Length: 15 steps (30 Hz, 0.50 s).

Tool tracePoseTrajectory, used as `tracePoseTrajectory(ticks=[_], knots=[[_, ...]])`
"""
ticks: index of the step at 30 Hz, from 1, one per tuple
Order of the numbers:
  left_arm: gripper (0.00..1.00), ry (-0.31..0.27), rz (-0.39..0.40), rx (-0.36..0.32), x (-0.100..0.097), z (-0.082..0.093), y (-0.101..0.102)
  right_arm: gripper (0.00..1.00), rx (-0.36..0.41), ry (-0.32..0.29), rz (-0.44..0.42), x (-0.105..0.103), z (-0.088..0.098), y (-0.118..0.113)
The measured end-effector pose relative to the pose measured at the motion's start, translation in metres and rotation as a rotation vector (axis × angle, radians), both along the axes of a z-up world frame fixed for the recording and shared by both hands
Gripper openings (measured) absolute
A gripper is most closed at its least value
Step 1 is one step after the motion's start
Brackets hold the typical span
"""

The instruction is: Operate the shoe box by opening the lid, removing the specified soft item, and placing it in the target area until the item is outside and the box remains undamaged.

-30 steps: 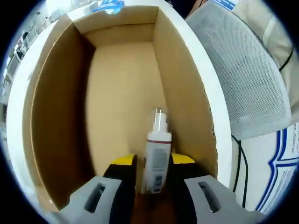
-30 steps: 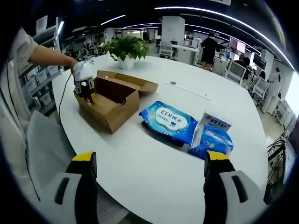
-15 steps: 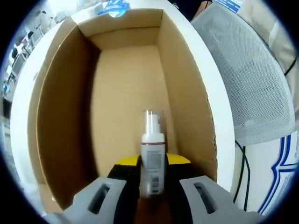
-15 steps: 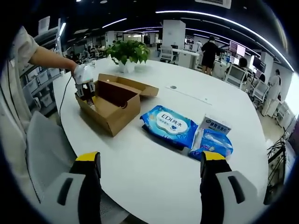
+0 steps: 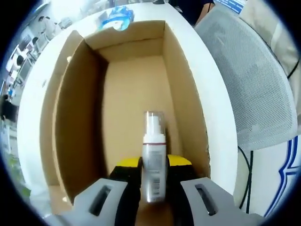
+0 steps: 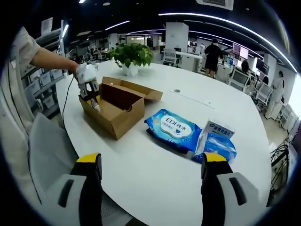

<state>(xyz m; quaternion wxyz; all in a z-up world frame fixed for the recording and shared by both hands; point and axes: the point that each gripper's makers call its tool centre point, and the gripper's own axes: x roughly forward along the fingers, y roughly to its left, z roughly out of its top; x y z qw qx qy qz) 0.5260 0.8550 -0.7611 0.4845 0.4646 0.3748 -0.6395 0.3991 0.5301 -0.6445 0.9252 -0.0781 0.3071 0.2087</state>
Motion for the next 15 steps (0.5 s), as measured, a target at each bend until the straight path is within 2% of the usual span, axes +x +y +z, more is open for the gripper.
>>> tracePoseTrajectory(ticks=[15], knots=[[0.17,0.001,0.023,-0.105,-0.018,0.039,-0.029,0.66,-0.006,-0.063,0.096,0.004,0.010,0.021]])
